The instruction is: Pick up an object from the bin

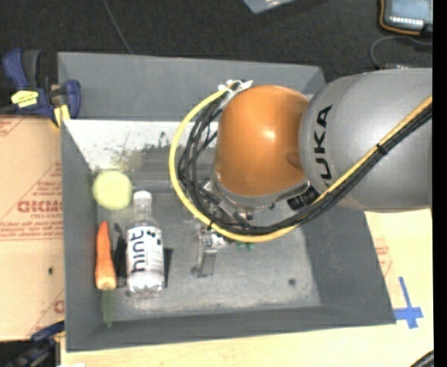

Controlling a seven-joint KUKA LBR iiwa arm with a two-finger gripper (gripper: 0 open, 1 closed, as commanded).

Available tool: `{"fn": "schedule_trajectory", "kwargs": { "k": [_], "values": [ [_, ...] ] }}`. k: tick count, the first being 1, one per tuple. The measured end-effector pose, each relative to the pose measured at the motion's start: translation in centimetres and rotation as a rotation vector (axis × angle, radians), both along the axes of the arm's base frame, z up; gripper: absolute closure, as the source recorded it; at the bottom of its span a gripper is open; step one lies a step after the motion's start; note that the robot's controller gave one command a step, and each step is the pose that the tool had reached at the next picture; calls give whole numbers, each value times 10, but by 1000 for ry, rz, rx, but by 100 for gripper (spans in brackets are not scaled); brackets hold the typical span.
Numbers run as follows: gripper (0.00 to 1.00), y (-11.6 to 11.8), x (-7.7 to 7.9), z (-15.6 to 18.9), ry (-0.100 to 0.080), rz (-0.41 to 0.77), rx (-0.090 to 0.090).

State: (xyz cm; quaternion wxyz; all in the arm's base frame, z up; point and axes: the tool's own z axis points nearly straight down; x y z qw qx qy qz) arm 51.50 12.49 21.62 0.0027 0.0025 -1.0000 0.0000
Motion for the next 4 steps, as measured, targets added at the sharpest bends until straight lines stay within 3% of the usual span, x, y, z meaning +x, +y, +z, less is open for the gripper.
{"fn": "schedule_trajectory", "kwargs": {
  "k": [1, 2, 3, 4],
  "values": [
    [0, -1, 2, 5, -8, -4, 1],
    [0, 14, 0, -28, -11, 86, 1],
    [0, 37, 2, -55, -8, 347, 1],
    [0, 81, 34, -82, -17, 586, 1]
  ]
}}
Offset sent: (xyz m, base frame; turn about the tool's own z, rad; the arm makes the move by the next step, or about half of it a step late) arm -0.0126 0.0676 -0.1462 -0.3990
